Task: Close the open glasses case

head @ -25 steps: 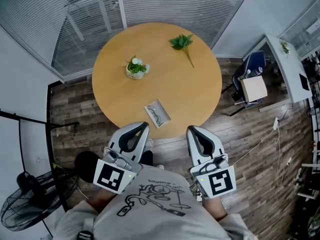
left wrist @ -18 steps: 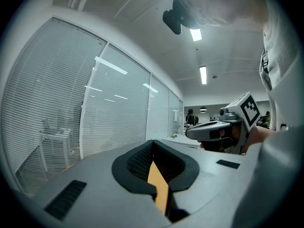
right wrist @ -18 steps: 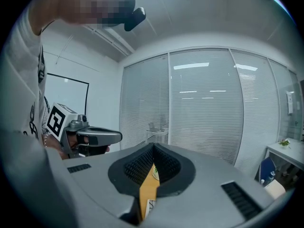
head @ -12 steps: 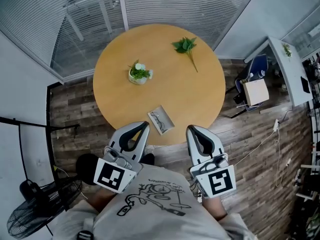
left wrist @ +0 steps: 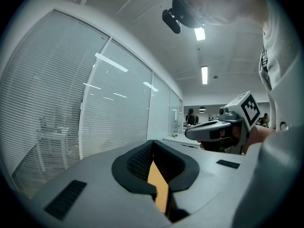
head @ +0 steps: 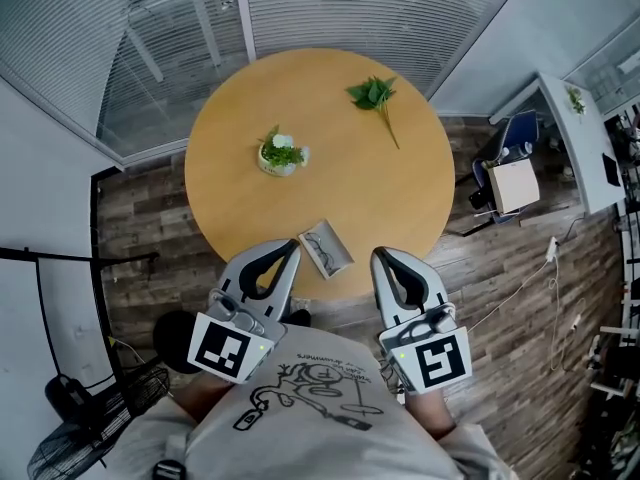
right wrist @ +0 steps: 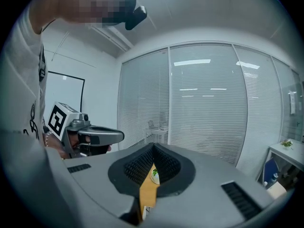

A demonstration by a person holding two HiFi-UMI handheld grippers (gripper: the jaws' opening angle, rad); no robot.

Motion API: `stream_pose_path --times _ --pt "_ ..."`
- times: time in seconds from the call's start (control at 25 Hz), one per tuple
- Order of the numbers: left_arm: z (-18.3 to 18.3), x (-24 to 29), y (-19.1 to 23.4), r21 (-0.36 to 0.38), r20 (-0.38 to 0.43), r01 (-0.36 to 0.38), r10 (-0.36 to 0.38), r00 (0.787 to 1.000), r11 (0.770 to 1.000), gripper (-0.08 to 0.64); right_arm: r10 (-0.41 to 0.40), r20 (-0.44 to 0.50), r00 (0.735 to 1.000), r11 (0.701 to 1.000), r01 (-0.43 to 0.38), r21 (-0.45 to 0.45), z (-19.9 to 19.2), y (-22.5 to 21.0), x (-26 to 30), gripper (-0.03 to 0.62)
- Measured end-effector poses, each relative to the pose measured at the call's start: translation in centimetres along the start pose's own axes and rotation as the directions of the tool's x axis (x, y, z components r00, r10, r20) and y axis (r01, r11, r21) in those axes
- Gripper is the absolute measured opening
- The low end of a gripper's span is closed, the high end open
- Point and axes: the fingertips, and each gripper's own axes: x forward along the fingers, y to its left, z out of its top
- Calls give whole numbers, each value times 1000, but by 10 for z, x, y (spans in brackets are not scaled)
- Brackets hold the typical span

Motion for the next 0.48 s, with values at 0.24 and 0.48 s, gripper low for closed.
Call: stream_pose_path --times 0.24,0.48 --pt "-2 12 16 -4 -7 9 -9 1000 1000 20 -2 -9 1000 1000 2 -4 0 -7 20 8" --pt "-8 16 28 -6 -12 18 -18 1000 1000 20 -18 -26 999 1000 18 0 -6 -9 32 8"
